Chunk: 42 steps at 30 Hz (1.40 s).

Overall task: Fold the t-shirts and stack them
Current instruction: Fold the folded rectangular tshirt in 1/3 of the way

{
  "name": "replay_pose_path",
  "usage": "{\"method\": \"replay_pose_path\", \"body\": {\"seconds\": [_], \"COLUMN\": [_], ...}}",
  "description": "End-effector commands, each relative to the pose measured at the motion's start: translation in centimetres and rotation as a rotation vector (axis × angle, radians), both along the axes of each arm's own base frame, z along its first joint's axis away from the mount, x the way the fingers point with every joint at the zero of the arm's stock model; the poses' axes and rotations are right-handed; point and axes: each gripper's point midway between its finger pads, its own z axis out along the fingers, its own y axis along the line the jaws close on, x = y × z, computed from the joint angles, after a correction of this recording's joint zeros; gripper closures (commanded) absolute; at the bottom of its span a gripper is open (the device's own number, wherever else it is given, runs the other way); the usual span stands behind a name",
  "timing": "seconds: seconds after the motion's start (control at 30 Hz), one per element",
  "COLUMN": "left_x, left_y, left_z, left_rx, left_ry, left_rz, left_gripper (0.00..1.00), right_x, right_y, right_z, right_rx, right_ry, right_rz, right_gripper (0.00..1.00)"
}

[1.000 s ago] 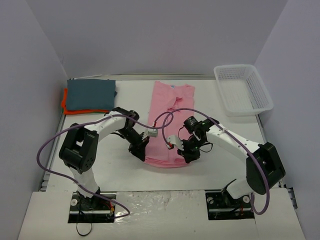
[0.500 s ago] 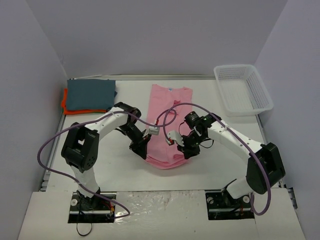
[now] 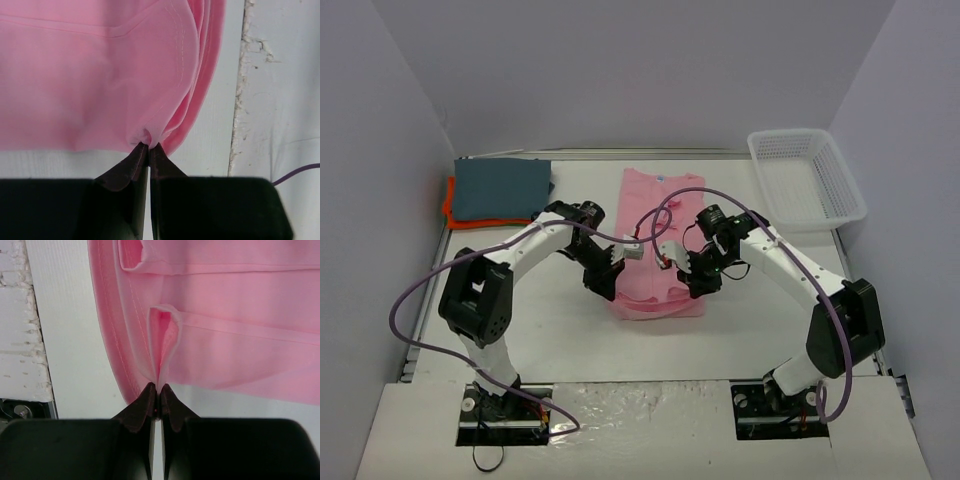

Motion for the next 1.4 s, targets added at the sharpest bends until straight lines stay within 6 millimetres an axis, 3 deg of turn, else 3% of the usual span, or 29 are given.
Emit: {"method": "replay_pose_path", "body": {"seconds": [0.0, 0.57, 0.87, 1.37], "left_x": [2.0, 8.0, 10.1, 14.1], "left_y": [-0.2, -0.9, -1.0, -1.3], "left_z": [2.4, 5.5, 4.9, 3.8], "left_rx": [-0.029, 0.001, 0.03, 0.062], "left_ry": [-0.124, -0.287, -0.302, -0.319], "left_rz": [0.047, 0.16, 0.18, 0.22], "left_gripper": [0.98, 0.98, 0.98, 0.98], "right_x": [0.8, 6.0, 9.2, 13.4], "right_y": [-0.9, -1.0, -1.7, -2.0], "right_z": [0.2, 0.8, 1.0, -0.3], "right_rx": [-0.04, -0.074, -0.09, -0.113], "right_ry": [0.016, -0.038, -0.078, -0.091], "right_rz": [-0.025, -0.105, -0.15, -0.177], "right_gripper": [1.0, 1.0, 1.0, 1.0]}}
